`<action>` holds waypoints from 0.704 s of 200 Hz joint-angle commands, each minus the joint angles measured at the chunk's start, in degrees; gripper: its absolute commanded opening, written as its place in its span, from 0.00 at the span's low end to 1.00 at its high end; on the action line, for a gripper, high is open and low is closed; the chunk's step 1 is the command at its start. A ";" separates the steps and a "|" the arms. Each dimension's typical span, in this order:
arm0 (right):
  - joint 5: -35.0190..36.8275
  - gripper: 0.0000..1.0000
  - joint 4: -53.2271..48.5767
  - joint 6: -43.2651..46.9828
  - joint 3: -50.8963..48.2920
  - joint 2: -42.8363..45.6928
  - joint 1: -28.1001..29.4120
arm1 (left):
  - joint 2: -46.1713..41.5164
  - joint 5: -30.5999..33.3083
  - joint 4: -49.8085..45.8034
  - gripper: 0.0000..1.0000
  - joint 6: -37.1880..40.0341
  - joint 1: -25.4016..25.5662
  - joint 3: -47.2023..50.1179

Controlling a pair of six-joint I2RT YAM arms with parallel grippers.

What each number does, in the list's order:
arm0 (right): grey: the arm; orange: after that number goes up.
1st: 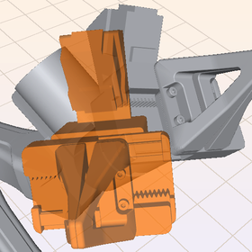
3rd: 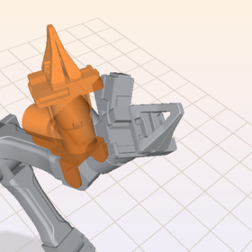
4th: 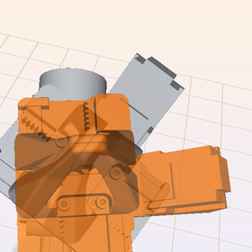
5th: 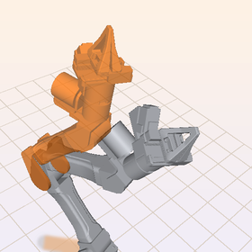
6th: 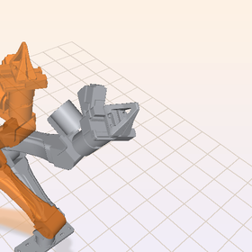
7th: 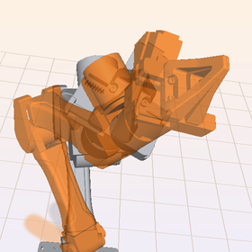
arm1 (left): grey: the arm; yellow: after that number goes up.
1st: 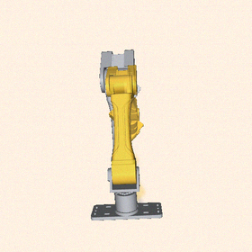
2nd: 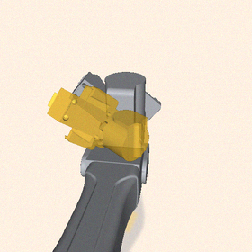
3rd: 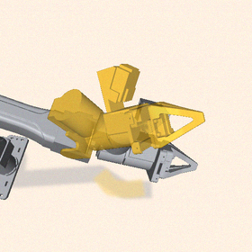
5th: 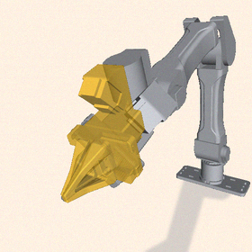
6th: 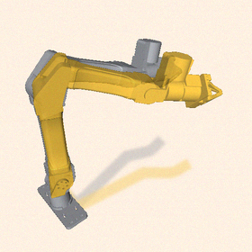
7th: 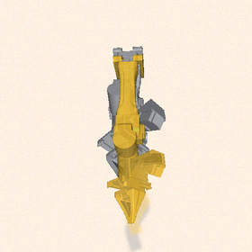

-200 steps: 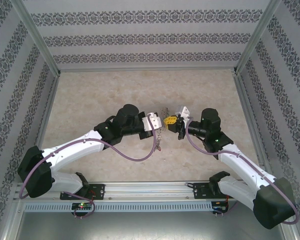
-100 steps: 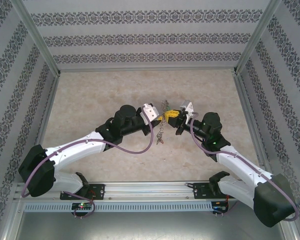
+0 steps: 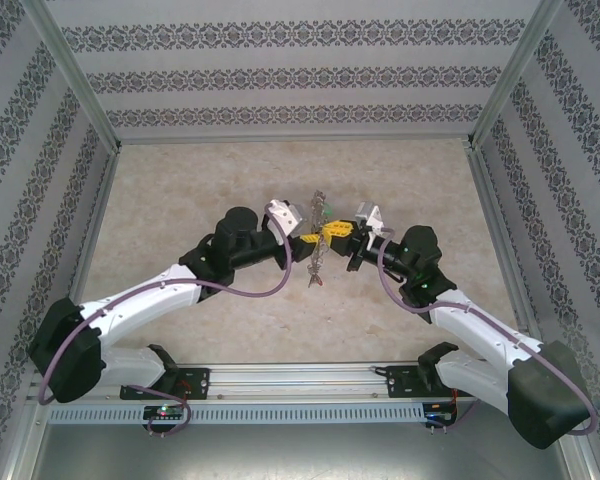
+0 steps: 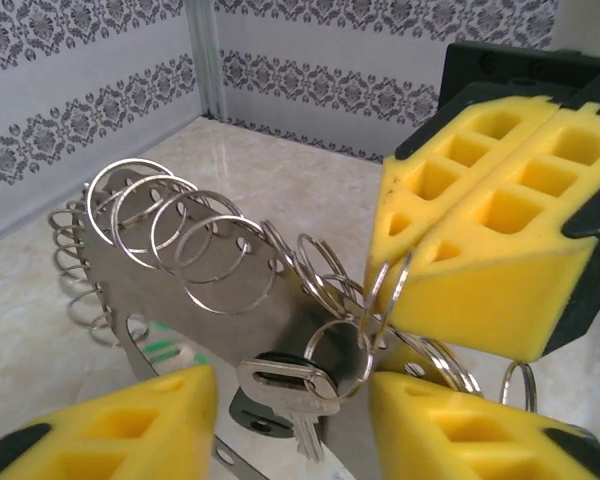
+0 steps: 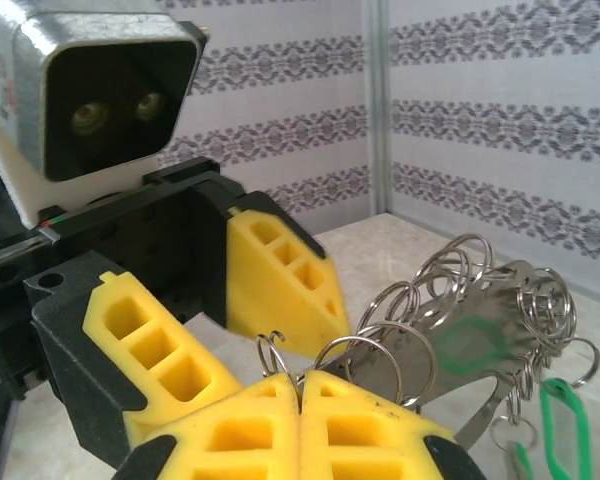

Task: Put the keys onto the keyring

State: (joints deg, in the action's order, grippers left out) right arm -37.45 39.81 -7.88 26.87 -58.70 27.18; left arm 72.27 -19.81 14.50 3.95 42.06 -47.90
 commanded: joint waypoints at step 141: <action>-7.44 0.00 1.00 8.10 4.45 -2.21 1.74 | -5.69 -26.64 -22.55 0.42 10.61 -11.31 -10.45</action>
State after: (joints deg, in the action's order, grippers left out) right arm -42.19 38.96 -2.09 28.56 -60.95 28.03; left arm 64.71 -40.45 1.30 7.57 31.14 -52.56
